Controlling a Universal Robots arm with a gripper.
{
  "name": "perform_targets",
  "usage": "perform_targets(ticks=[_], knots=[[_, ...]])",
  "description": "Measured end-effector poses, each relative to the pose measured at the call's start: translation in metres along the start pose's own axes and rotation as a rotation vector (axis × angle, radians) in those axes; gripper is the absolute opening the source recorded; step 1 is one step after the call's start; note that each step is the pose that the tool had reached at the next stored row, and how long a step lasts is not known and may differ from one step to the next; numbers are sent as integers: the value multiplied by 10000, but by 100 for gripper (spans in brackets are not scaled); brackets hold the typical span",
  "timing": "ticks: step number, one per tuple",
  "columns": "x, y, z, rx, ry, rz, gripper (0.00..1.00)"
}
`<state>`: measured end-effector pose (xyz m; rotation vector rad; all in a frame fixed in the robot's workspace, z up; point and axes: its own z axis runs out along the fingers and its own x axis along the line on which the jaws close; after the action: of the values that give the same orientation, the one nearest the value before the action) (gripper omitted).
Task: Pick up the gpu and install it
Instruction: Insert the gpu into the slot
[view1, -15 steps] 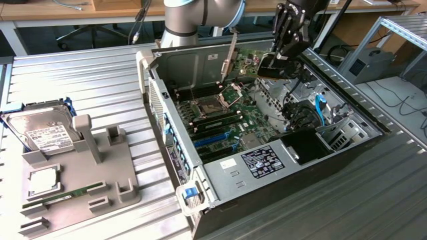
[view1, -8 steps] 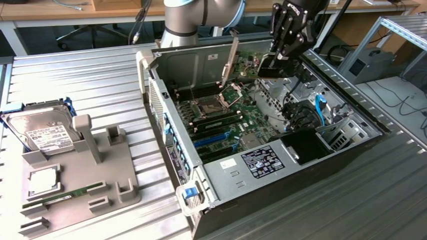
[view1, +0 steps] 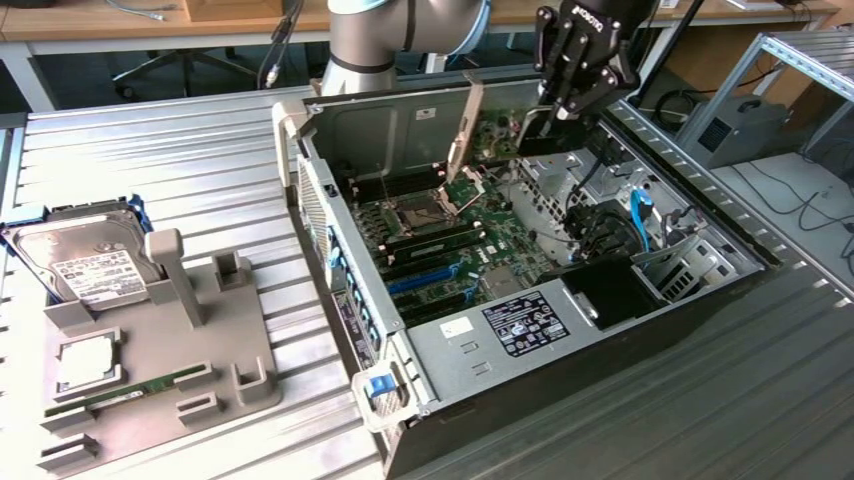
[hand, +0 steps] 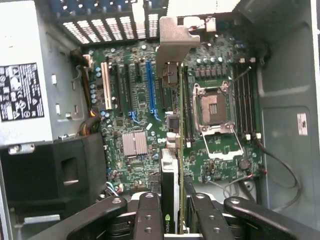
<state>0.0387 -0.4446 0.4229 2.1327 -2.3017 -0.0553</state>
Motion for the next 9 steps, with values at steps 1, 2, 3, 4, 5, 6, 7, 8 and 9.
perform_targets(ticks=[1,2,3,4,5,6,7,8,9], knots=[[-1,0,0,-4,4,-167,27],[-2,0,0,-8,10,-346,27],[-3,0,1,-11,14,-495,27],[-5,0,1,-14,18,-648,27],[-8,0,2,-22,28,-998,27],[-10,0,2,-24,32,-1126,27],[-12,0,2,-28,36,-1291,27],[-15,0,2,-30,41,-1393,27],[-15,1,2,-30,41,-1403,27]])
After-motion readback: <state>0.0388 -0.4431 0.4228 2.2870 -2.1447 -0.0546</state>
